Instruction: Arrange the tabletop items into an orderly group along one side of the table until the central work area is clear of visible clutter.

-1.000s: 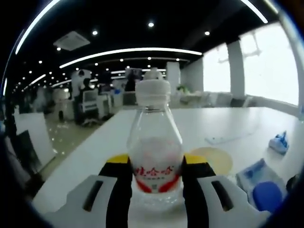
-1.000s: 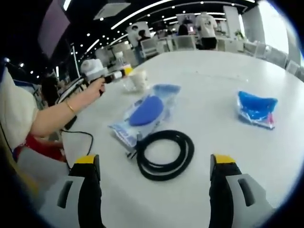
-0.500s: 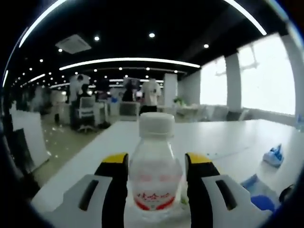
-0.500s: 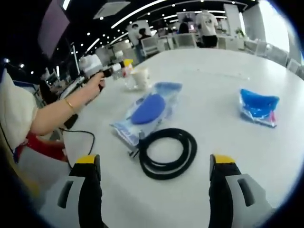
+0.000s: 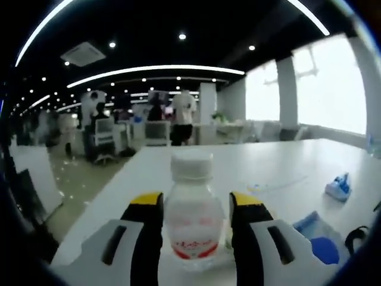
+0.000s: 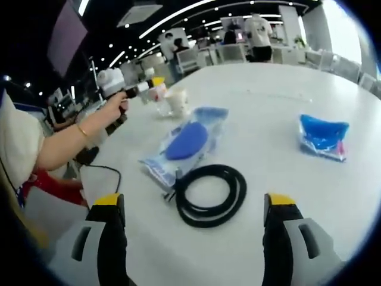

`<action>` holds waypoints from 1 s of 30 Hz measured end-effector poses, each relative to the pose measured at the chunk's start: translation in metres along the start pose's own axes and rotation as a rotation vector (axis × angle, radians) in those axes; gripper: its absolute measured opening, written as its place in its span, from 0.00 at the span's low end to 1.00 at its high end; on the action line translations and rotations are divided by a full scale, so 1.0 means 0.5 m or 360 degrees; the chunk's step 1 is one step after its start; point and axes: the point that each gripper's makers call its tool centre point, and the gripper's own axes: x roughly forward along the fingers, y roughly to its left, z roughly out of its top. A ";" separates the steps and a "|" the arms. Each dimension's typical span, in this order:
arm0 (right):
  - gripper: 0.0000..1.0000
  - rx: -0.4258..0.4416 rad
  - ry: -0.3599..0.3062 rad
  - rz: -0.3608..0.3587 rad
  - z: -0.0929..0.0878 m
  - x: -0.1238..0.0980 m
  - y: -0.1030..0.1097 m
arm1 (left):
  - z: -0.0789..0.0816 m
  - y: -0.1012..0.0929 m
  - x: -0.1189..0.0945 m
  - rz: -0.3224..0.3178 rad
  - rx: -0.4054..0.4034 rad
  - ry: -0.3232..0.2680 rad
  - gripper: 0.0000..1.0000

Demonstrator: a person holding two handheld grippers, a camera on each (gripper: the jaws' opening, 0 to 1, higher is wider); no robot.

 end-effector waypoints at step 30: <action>0.99 0.0040 0.0027 0.0013 -0.004 -0.002 0.005 | 0.028 -0.074 -0.050 -0.0006 0.0013 -0.0045 0.83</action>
